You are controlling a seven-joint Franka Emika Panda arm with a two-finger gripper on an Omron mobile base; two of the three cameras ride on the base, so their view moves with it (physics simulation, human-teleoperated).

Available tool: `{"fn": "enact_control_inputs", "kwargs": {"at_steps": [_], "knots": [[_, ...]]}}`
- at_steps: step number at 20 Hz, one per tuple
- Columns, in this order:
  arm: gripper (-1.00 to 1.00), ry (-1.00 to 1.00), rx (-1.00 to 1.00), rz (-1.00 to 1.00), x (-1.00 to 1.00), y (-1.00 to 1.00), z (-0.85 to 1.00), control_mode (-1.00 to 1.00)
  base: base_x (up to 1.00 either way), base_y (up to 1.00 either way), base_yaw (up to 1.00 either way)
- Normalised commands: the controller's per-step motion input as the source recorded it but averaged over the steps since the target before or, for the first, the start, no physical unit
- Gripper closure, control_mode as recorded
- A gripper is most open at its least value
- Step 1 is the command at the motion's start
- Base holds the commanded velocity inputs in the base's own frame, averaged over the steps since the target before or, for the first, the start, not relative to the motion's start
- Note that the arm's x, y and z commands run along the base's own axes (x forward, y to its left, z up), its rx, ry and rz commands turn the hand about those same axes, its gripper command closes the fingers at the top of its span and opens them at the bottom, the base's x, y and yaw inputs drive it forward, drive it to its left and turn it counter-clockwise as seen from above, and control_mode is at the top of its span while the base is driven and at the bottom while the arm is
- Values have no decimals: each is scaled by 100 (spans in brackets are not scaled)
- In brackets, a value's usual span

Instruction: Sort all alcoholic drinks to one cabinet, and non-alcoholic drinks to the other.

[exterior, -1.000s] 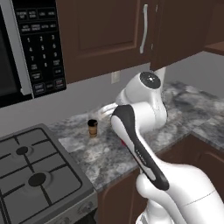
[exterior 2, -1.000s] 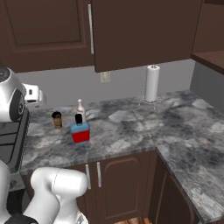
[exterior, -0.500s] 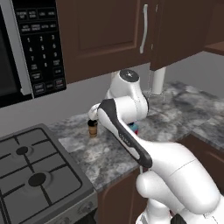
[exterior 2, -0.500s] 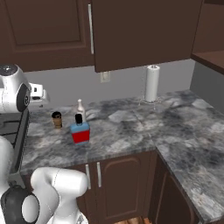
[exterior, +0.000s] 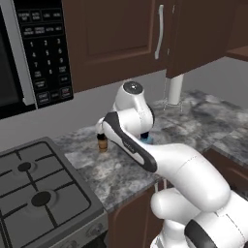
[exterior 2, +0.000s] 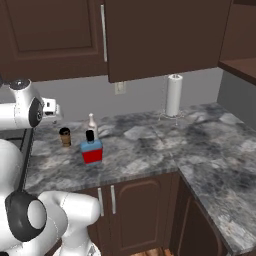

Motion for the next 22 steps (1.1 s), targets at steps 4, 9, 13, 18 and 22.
{"fn": "enact_control_inputs", "kwargs": {"at_steps": [4,9,13,18,22], "knots": [[-100,0,0,0,33,11,-32,-100,0,0,0],[-100,1,0,0,36,11,-31,-100,0,0,0],[-100,0,0,0,36,5,-22,-100,0,0,0],[-100,1,-2,0,33,0,-18,-100,0,0,0],[-100,0,-2,0,36,2,-21,-100,0,0,0]]}}
